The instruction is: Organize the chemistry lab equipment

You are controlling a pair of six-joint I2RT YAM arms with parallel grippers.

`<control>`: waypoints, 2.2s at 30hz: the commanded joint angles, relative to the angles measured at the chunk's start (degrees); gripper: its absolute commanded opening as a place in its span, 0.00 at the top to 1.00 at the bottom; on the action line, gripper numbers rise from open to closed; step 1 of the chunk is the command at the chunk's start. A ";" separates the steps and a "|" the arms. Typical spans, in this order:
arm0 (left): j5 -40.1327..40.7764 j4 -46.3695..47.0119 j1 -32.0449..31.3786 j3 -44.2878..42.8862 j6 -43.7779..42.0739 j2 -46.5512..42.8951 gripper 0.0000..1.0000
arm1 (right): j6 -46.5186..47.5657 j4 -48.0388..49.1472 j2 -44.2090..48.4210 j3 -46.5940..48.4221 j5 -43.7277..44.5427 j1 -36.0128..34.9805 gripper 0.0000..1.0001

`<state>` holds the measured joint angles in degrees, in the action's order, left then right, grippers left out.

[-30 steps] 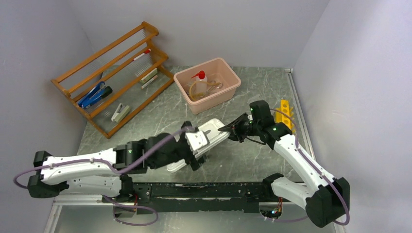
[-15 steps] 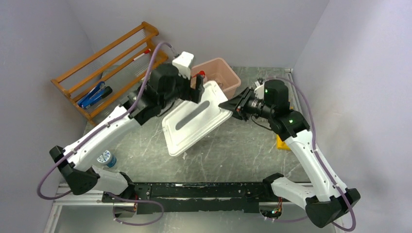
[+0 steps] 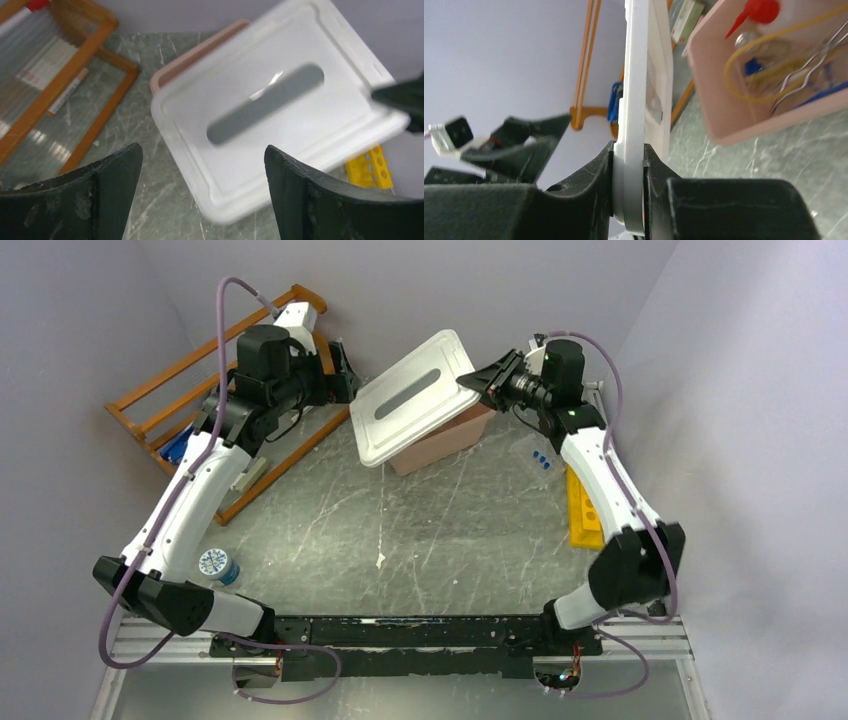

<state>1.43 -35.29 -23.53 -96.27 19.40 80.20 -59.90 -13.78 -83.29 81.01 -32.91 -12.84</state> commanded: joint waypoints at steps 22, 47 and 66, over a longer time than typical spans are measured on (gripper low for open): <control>-10.88 17.59 4.46 13.94 9.09 15.04 0.06 | -11.30 27.93 -28.65 4.49 -26.92 14.31 1.00; -10.72 26.36 4.46 17.33 9.44 22.36 0.17 | 15.73 -2.49 -35.23 19.05 -12.26 18.16 0.33; -19.78 21.55 4.37 12.00 1.61 25.43 0.15 | 40.36 -21.80 -35.35 30.58 22.80 6.82 0.25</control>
<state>-15.92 -11.86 -19.38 -82.08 24.05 105.06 -24.69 -30.20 -116.36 108.68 -19.73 -3.60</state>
